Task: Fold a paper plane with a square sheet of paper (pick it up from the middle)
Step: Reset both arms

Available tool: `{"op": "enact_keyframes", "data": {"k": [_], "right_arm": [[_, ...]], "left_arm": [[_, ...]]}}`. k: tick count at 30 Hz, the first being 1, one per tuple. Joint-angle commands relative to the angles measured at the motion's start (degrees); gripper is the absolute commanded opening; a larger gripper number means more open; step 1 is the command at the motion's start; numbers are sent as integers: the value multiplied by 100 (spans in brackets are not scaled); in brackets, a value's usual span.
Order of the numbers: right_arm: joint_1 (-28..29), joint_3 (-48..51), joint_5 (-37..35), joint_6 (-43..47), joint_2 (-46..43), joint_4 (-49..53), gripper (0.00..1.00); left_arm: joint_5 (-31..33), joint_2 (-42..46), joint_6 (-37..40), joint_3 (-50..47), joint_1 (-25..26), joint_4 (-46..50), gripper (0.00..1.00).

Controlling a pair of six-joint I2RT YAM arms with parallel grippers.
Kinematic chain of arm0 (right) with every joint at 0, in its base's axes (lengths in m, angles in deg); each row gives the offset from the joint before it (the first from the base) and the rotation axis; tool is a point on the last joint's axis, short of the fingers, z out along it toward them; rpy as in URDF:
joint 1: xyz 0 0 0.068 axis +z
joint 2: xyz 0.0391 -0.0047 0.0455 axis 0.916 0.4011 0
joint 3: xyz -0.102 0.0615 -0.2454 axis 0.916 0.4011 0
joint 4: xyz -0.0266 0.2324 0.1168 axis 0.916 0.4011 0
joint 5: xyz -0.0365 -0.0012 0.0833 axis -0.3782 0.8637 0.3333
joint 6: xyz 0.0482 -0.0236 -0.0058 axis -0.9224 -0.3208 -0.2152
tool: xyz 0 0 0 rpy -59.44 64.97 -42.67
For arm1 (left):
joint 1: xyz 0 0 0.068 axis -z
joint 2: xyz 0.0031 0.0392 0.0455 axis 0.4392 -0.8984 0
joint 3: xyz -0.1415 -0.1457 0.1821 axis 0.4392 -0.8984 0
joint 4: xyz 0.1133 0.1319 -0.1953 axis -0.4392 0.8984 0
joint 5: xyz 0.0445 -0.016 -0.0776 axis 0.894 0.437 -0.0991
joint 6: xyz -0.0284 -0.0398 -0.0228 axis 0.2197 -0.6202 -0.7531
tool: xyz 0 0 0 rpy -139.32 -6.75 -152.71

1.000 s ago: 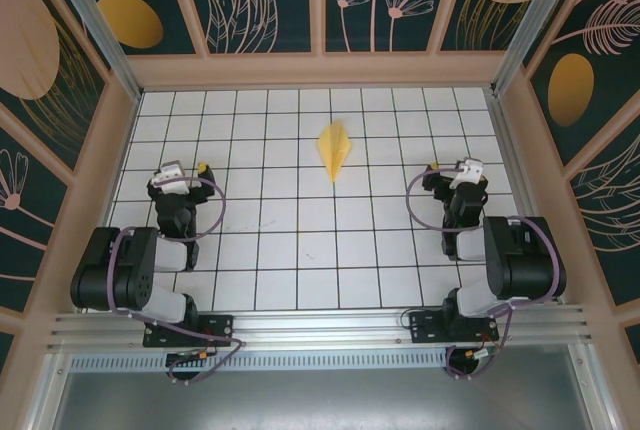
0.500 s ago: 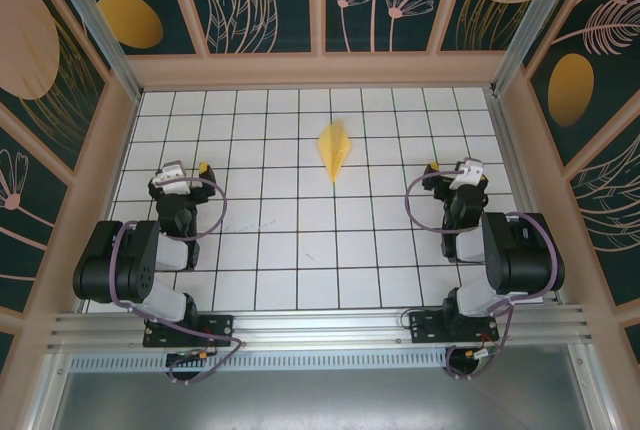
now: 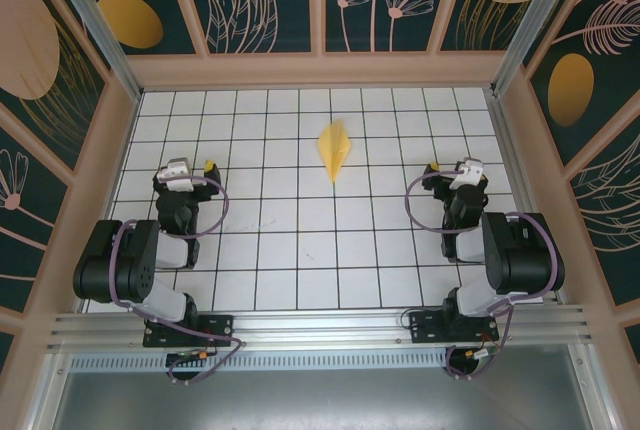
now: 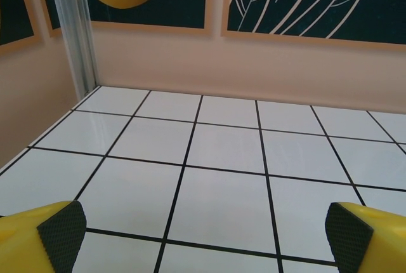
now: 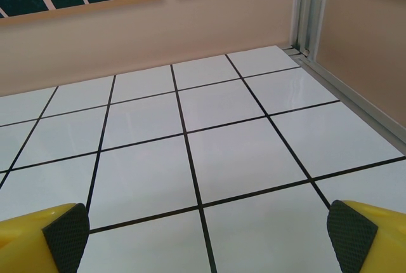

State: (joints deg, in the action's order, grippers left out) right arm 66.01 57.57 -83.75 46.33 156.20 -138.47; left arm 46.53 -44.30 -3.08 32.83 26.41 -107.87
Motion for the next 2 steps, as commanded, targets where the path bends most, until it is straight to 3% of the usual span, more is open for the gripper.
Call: {"op": "enact_keyframes", "data": {"k": [1, 2], "right_arm": [[-27, 20, 131, 13, 50, -279, 99], [-28, 27, 131, 13, 43, -285, 99]], "left_arm": [[-124, -41, 83, 78, -36, -46, 99], [-126, -34, 84, 60, -36, -46, 99]]}}
